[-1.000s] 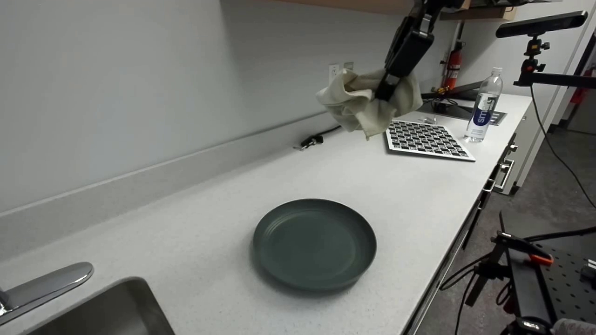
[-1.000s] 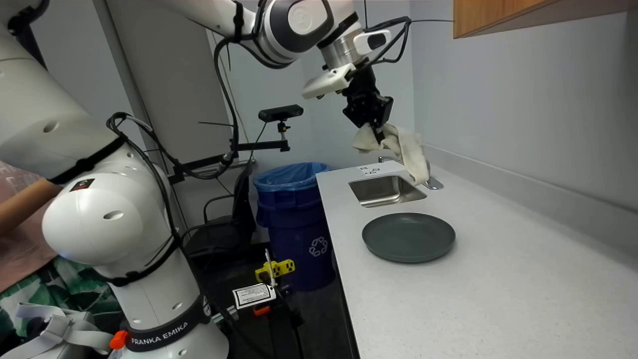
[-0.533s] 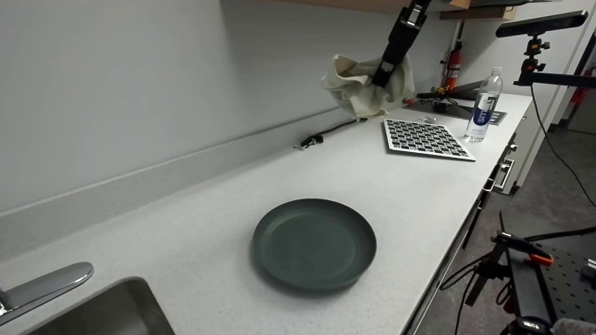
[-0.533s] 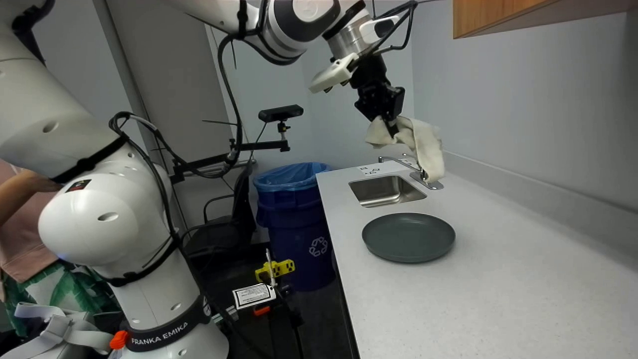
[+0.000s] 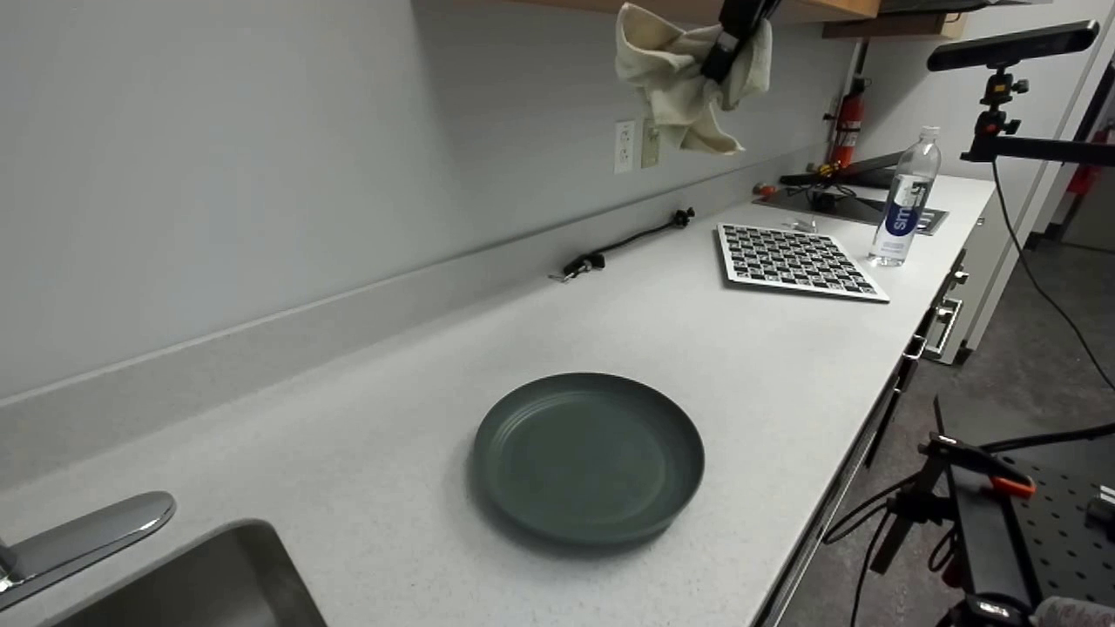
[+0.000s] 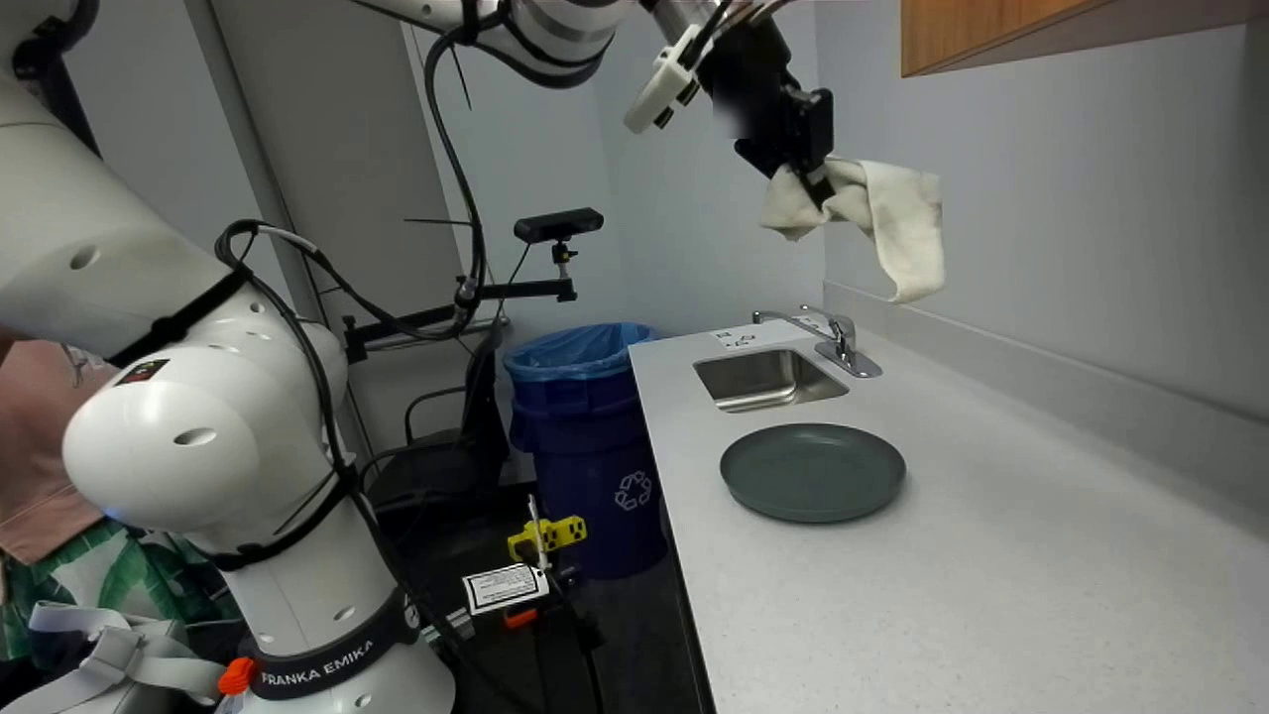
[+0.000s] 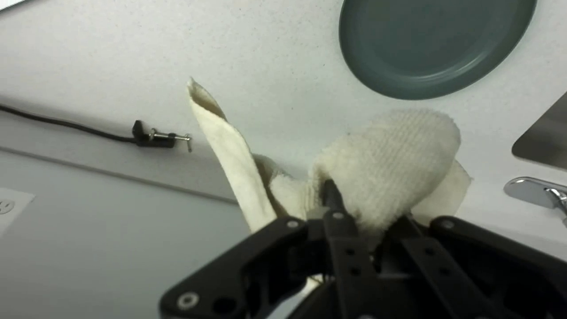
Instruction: Pick the cloth and move it to the right on the counter
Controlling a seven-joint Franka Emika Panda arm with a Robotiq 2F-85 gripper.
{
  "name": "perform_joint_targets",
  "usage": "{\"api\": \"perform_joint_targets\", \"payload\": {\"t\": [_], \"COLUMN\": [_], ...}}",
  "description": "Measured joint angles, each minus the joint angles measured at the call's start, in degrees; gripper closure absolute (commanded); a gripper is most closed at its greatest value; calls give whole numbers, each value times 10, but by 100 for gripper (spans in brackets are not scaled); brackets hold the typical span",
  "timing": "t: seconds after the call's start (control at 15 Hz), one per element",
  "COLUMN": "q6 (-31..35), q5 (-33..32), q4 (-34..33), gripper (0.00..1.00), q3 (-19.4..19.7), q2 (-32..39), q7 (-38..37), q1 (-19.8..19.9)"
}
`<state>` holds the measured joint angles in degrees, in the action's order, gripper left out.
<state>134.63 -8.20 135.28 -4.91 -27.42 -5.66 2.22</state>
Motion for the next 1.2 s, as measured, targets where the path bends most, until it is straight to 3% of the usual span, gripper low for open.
{"api": "perform_joint_targets", "payload": {"t": [0.27, 0.6, 0.93, 1.2], "q6": [-32, -25, 65, 154], "q5": [-39, -81, -128, -187], "q4": [-17, -34, -49, -60], "gripper": [98, 98, 98, 98], "q3": [-6, -24, -56, -99], "q2": [-36, -72, -83, -83], "q7": [-36, -91, -156, -225], "q1": [14, 34, 63, 126]}}
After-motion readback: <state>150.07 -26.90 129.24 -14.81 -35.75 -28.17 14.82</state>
